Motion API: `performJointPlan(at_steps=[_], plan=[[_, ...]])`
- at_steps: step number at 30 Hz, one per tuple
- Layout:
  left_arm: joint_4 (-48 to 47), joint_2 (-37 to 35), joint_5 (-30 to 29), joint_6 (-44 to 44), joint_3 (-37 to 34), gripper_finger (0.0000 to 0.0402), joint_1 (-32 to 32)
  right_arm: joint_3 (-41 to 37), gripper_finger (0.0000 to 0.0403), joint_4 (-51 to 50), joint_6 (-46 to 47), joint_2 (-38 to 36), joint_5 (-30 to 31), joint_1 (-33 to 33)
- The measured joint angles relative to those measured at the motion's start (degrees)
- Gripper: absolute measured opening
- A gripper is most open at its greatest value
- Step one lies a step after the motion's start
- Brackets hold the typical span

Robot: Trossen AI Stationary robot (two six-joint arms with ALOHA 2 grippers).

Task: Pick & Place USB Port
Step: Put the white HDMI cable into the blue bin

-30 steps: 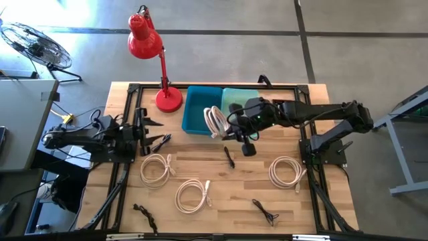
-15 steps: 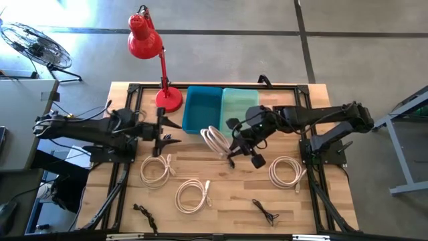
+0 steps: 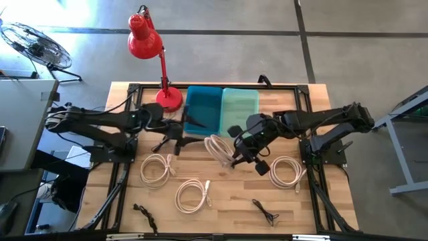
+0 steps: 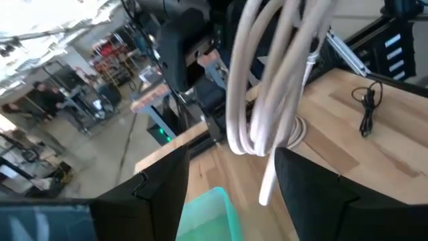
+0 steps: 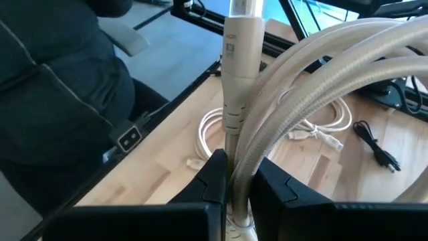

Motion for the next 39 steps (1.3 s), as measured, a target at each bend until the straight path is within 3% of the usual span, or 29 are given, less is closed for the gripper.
performJointPlan(at_steps=[10,26,39], plan=[[-2.87,4.01,6.43,-3.23,2.39,0.0219,-0.06,0.00,0.0028,-1.33,-0.91,0.00,4.34,0.88],[1.98,3.99,5.72,-2.40,2.39,0.0218,-0.08,0.00,0.0028,-0.82,-1.61,0.00,4.48,0.83],[9.47,8.09,5.60,-1.15,2.29,0.0216,-0.06,0.00,0.0028,-0.17,-1.89,0.02,4.35,0.83]])
